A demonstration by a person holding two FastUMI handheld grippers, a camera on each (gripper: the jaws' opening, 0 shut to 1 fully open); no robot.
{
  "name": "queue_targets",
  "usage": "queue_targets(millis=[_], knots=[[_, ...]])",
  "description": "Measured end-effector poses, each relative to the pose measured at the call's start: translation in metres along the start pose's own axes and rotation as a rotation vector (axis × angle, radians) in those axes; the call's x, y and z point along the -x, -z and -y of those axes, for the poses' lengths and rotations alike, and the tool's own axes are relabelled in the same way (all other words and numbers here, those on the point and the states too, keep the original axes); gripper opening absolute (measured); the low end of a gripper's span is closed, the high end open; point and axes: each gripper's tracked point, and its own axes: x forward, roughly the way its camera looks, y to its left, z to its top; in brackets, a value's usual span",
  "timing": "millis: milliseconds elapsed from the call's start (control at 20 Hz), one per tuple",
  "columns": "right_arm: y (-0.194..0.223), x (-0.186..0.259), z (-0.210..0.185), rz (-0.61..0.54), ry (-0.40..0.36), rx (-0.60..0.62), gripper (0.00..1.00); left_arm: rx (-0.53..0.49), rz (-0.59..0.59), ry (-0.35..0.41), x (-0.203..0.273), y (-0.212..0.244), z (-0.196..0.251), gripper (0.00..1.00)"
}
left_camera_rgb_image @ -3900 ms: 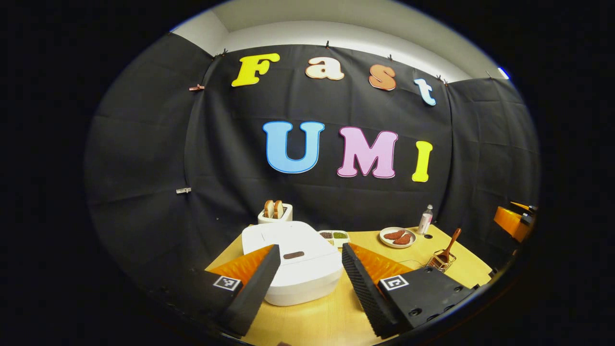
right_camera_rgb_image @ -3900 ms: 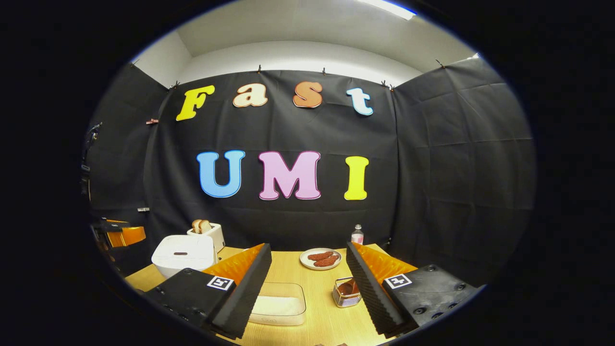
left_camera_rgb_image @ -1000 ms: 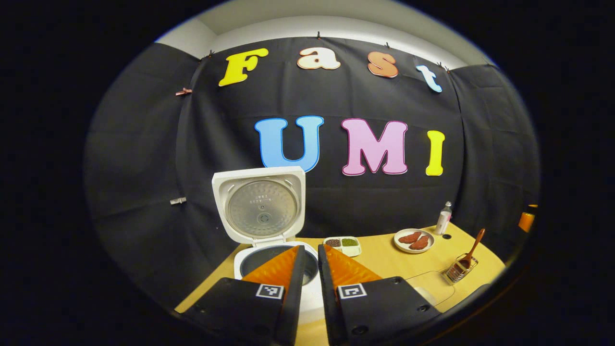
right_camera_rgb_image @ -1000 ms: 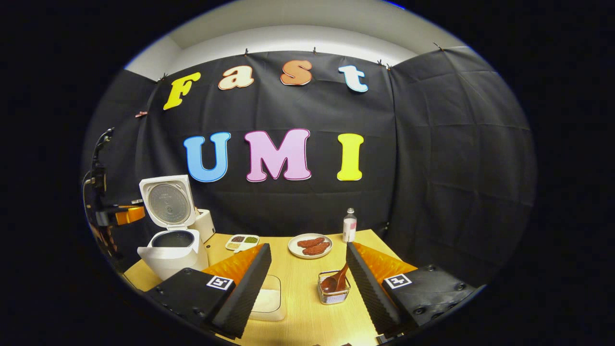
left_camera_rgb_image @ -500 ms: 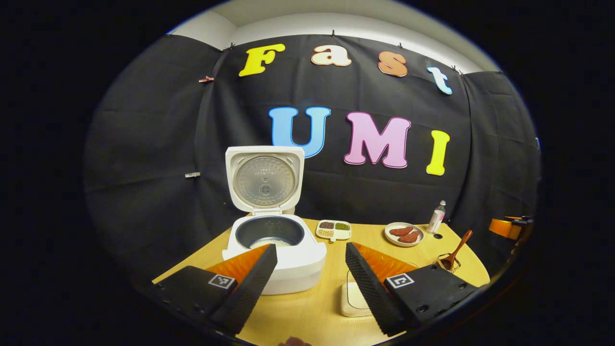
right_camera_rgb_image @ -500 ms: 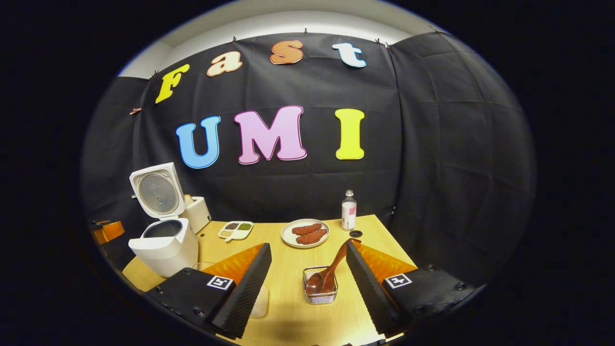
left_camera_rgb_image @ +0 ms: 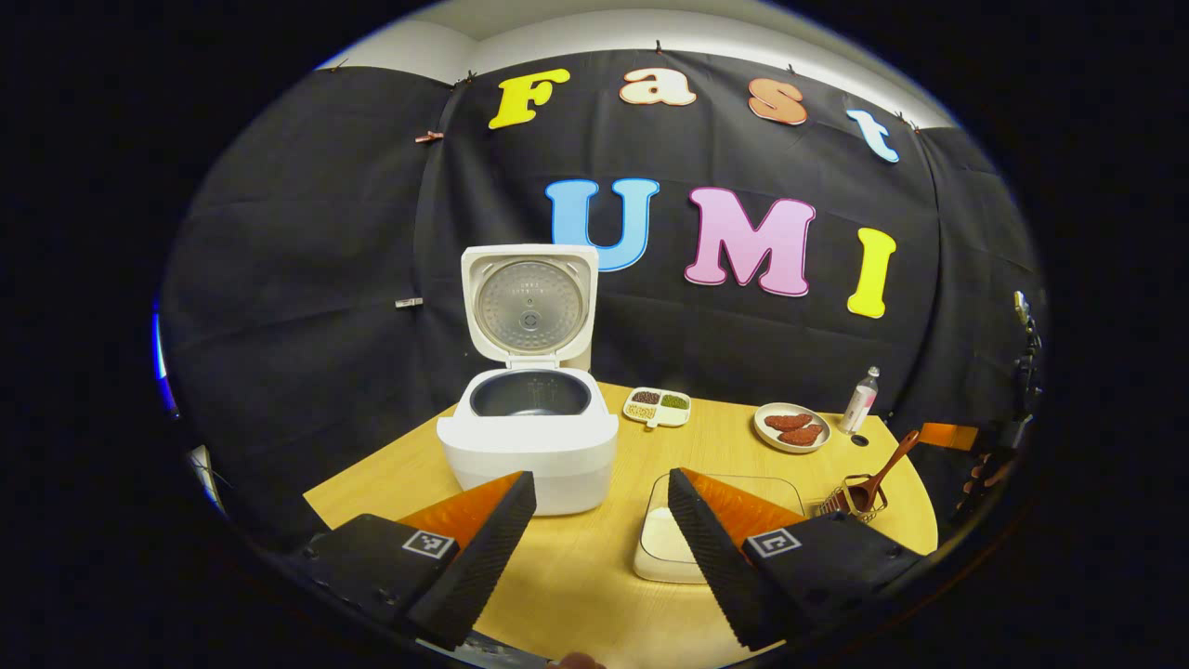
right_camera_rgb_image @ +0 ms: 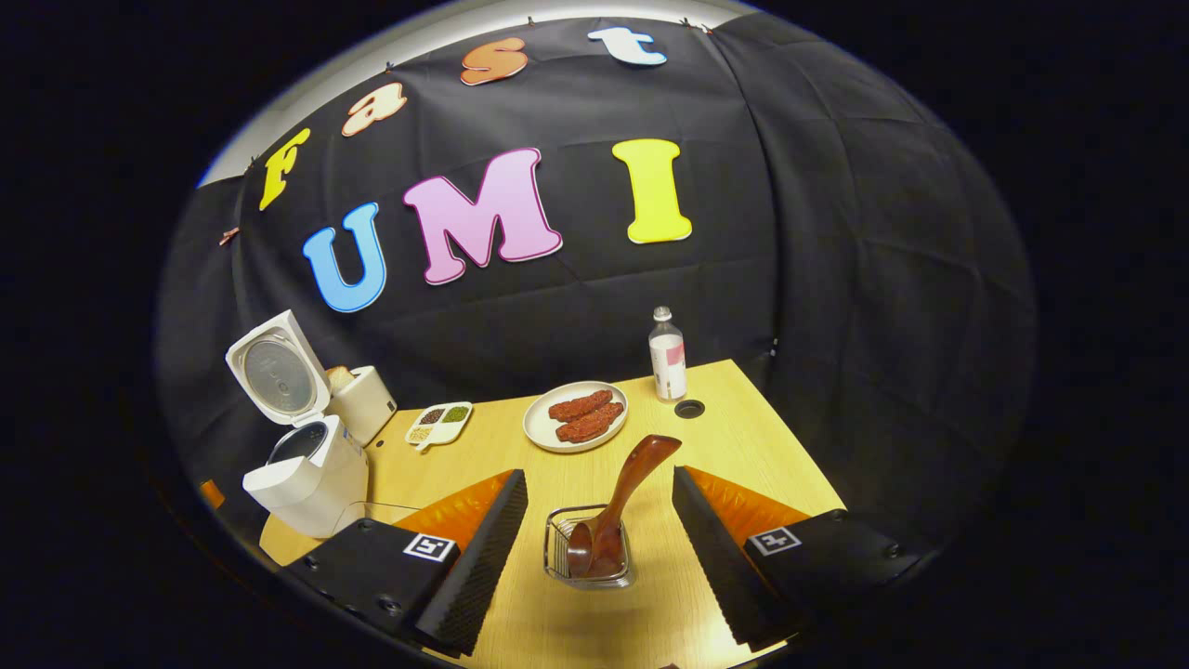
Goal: Close the left gripper, press the button to open the rice cooker; take a wooden spoon from the chopstick holder with the right hand, scoop a spoonful of rice and pour it into the rice cooker, then put the wooden spoon back into the chopstick holder.
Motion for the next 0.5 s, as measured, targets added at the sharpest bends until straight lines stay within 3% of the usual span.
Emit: queue_targets(millis=[250, 500], knots=[[0.033, -0.052, 0.02, -0.112, 0.008, -0.052, 0.99, -0.042, -0.003, -0.018, 0.008, 0.007, 0.025, 0.98], [0.048, -0.082, 0.019, -0.152, -0.022, -0.087, 0.99, -0.069, -0.004, -0.046, 0.015, 0.007, 0.033, 0.98]])
